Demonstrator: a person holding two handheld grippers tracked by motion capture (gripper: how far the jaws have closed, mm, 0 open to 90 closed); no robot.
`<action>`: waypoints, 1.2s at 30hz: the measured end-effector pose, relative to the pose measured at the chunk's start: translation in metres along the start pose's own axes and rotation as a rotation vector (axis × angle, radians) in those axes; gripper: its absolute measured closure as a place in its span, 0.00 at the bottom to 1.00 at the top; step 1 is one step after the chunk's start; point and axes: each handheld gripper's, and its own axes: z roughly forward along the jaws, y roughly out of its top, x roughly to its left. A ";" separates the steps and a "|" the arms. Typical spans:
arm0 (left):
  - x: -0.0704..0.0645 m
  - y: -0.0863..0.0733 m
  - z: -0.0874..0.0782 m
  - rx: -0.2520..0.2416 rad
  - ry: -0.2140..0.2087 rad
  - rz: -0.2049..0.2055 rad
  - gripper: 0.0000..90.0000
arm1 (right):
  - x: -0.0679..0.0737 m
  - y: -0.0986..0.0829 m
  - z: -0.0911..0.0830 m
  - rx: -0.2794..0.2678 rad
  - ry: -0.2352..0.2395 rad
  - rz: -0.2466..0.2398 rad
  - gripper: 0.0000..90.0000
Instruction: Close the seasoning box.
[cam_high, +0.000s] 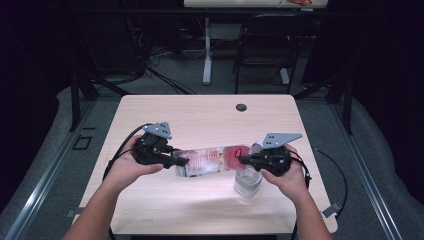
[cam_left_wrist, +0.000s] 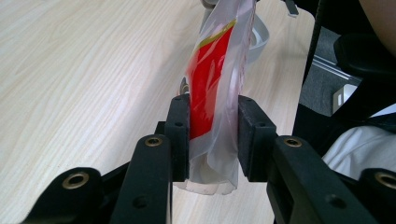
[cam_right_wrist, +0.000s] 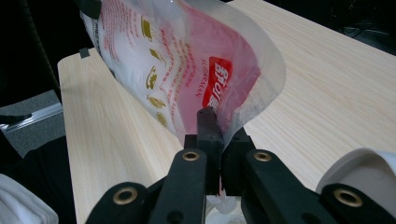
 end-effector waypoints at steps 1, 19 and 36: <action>0.000 0.001 -0.001 0.003 0.004 0.004 0.77 | 0.000 0.000 0.000 0.000 -0.001 0.000 0.99; 0.000 0.008 -0.006 0.010 0.018 0.024 0.79 | -0.002 -0.002 -0.001 0.000 0.012 0.001 0.97; -0.002 0.014 -0.007 0.013 0.022 0.032 0.79 | -0.004 -0.004 -0.007 0.016 -0.001 0.021 0.90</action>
